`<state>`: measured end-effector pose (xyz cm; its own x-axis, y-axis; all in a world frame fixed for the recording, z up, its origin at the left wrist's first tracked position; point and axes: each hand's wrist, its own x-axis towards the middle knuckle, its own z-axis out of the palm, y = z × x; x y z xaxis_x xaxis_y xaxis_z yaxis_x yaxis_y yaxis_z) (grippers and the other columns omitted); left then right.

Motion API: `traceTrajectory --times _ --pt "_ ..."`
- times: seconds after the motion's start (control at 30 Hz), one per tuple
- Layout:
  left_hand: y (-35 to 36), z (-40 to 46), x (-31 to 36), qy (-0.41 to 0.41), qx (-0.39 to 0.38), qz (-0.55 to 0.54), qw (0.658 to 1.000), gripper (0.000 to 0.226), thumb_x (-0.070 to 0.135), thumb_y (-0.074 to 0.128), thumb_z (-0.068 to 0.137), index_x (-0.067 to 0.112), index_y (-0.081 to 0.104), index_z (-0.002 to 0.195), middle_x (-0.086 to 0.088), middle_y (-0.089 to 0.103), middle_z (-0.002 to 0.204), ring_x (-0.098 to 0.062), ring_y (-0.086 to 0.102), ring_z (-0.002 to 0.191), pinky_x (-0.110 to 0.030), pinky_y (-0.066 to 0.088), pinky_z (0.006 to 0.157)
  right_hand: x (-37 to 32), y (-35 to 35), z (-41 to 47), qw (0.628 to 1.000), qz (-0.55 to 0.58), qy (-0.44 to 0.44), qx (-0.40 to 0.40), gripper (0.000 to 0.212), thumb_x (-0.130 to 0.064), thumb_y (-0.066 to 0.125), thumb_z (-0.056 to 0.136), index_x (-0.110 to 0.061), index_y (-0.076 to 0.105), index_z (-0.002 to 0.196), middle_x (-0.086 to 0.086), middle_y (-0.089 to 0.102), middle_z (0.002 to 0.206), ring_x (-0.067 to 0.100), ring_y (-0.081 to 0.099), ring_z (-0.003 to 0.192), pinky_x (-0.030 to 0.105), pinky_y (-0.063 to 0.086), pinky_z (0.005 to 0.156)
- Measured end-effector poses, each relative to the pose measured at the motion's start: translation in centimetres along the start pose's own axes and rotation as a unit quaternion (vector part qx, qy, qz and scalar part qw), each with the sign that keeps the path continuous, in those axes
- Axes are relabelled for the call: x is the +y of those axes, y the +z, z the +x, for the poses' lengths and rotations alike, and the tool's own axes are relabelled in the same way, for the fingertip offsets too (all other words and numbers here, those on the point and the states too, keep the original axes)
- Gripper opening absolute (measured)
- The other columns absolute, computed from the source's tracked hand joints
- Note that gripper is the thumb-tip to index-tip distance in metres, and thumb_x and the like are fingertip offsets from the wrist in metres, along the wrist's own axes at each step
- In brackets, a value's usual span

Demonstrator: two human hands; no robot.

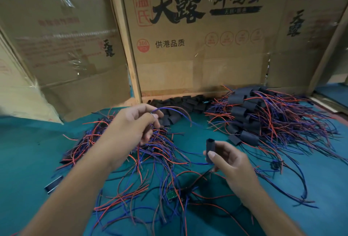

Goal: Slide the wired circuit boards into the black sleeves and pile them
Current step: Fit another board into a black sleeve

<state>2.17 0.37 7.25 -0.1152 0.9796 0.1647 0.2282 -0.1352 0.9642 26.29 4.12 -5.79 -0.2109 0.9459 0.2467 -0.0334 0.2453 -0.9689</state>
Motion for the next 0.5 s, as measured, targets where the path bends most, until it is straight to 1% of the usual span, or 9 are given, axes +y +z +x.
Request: traceTrajectory --times 0.03,0.1,0.17,0.2,0.23,0.33,0.4,0.5 --pt "0.3 -0.5 -0.3 -0.001 0.007 -0.005 1.000 0.019 0.011 0.052 0.101 0.010 0.067 0.090 -0.004 0.051 0.067 -0.011 0.032 0.047 -0.019 0.027 0.040 0.0 -0.1 0.0 0.999 -0.035 -0.018 0.005 0.017 -0.035 0.068 0.088 -0.040 0.068 0.103 -0.004 0.072 0.099 0.018 0.067 0.090 0.033 0.055 0.068" --pt "0.4 -1.5 -0.8 0.009 0.014 0.000 1.000 0.024 0.030 0.056 0.100 0.020 0.067 0.081 -0.004 0.036 0.066 -0.012 0.023 0.049 -0.022 0.020 0.042 -0.1 -0.2 -0.1 0.995 -0.096 -0.038 0.008 0.018 -0.038 0.066 0.087 -0.042 0.064 0.104 -0.010 0.070 0.099 0.016 0.066 0.083 0.036 0.055 0.072" --pt "0.3 -2.5 -1.3 0.032 0.022 0.011 0.999 0.032 0.049 0.057 0.091 0.020 0.066 0.083 -0.002 0.028 0.064 -0.016 0.020 0.052 -0.027 0.016 0.047 -0.2 -0.3 -0.3 0.988 -0.146 -0.050 0.006 0.021 -0.045 0.064 0.086 -0.041 0.062 0.107 -0.015 0.069 0.100 0.009 0.062 0.073 0.028 0.052 0.068" --pt "0.2 -2.9 -1.7 0.042 0.028 0.011 0.999 0.036 0.053 0.058 0.087 0.019 0.066 0.083 -0.004 0.027 0.063 -0.018 0.019 0.053 -0.029 0.015 0.048 -0.3 -0.3 -0.4 0.985 -0.163 -0.056 0.003 0.023 -0.047 0.063 0.086 -0.041 0.061 0.108 -0.017 0.068 0.100 0.006 0.061 0.071 0.024 0.051 0.067" --pt "0.1 -3.2 -2.1 0.048 0.035 0.001 0.998 0.037 0.054 0.059 0.085 0.018 0.065 0.083 -0.005 0.026 0.063 -0.018 0.019 0.054 -0.029 0.015 0.048 -0.3 -0.2 -0.4 0.983 -0.174 -0.065 0.000 0.024 -0.048 0.062 0.085 -0.041 0.062 0.108 -0.018 0.068 0.100 0.005 0.062 0.074 0.024 0.050 0.067" --pt "-0.2 -3.8 -3.0 0.047 0.050 -0.068 0.995 0.036 0.050 0.063 0.081 0.013 0.066 0.081 0.000 0.032 0.063 -0.013 0.019 0.051 -0.023 0.015 0.045 -0.4 0.3 -0.5 0.983 -0.168 -0.077 -0.008 0.027 -0.049 0.061 0.084 -0.038 0.062 0.109 -0.017 0.069 0.101 0.010 0.065 0.083 0.034 0.054 0.072" --pt "-0.4 -4.0 -3.3 0.050 0.061 -0.101 0.992 0.035 0.047 0.065 0.078 0.012 0.067 0.081 0.003 0.035 0.062 -0.010 0.021 0.048 -0.021 0.014 0.043 -0.4 0.6 -0.6 0.987 -0.144 -0.071 -0.020 0.028 -0.048 0.062 0.084 -0.038 0.062 0.110 -0.012 0.070 0.103 0.013 0.067 0.088 0.041 0.055 0.075" --pt "-0.1 -4.2 -3.2 0.051 0.073 -0.164 0.982 0.030 0.041 0.066 0.080 0.012 0.067 0.079 0.003 0.034 0.060 -0.010 0.020 0.046 -0.017 0.018 0.040 -0.5 1.0 -0.7 0.993 -0.082 -0.054 -0.059 0.029 -0.044 0.065 0.085 -0.035 0.063 0.112 -0.004 0.071 0.105 0.018 0.067 0.097 0.050 0.055 0.080"
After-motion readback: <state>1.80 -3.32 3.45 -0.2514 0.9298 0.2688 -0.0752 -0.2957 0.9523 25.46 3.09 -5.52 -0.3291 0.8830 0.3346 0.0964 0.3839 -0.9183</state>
